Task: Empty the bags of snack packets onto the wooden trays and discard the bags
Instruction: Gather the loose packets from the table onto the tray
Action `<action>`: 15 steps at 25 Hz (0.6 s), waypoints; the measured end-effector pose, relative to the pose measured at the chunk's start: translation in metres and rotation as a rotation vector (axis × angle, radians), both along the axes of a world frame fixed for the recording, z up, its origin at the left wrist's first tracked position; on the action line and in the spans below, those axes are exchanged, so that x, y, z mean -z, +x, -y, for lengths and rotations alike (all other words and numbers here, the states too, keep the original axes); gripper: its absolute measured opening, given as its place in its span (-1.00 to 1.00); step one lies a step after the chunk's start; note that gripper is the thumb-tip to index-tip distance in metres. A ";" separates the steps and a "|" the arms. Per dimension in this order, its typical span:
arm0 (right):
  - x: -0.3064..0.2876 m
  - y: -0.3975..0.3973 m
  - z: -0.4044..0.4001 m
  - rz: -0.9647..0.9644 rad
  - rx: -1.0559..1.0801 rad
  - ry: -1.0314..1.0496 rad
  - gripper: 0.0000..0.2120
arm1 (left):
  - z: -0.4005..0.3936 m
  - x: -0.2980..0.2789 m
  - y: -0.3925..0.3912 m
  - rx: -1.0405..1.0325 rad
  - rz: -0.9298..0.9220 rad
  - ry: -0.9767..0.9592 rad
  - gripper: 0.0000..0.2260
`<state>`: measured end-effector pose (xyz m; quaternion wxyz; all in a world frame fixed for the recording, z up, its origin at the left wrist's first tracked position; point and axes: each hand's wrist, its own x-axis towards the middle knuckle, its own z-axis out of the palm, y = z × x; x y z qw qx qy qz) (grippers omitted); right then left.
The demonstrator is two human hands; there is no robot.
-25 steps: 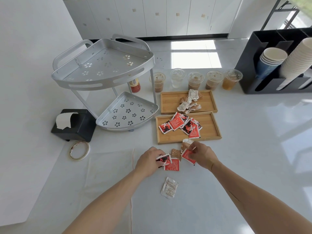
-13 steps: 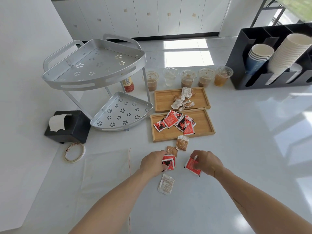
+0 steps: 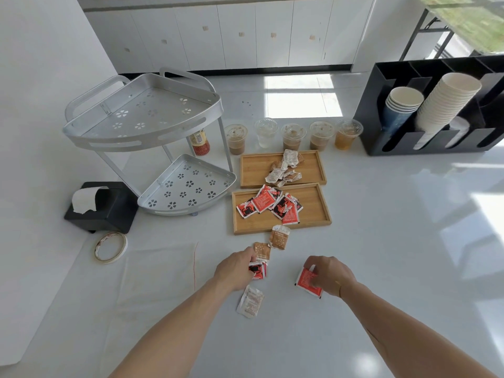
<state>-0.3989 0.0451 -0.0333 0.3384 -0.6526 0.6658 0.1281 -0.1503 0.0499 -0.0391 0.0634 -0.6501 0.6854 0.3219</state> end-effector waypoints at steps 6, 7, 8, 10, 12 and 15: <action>-0.013 -0.026 0.035 -0.013 -0.126 0.006 -0.72 | 0.029 -0.019 -0.003 -0.005 -0.028 0.152 -0.64; -0.015 -0.029 0.045 -0.012 -0.134 -0.003 -0.73 | 0.038 -0.023 -0.003 -0.016 -0.039 0.145 -0.71; -0.019 -0.033 0.056 -0.009 -0.133 -0.012 -0.74 | 0.047 -0.027 -0.004 -0.029 -0.048 0.128 -0.77; -0.025 -0.040 0.079 -0.016 -0.126 -0.034 -0.74 | 0.067 -0.034 -0.007 -0.052 -0.047 0.090 -0.80; -0.028 -0.043 0.102 -0.032 -0.138 -0.060 -0.73 | 0.084 -0.038 -0.008 -0.069 -0.024 0.058 -0.73; -0.029 -0.042 0.137 -0.044 -0.162 -0.080 -0.71 | 0.108 -0.037 -0.006 -0.096 -0.019 0.016 -0.67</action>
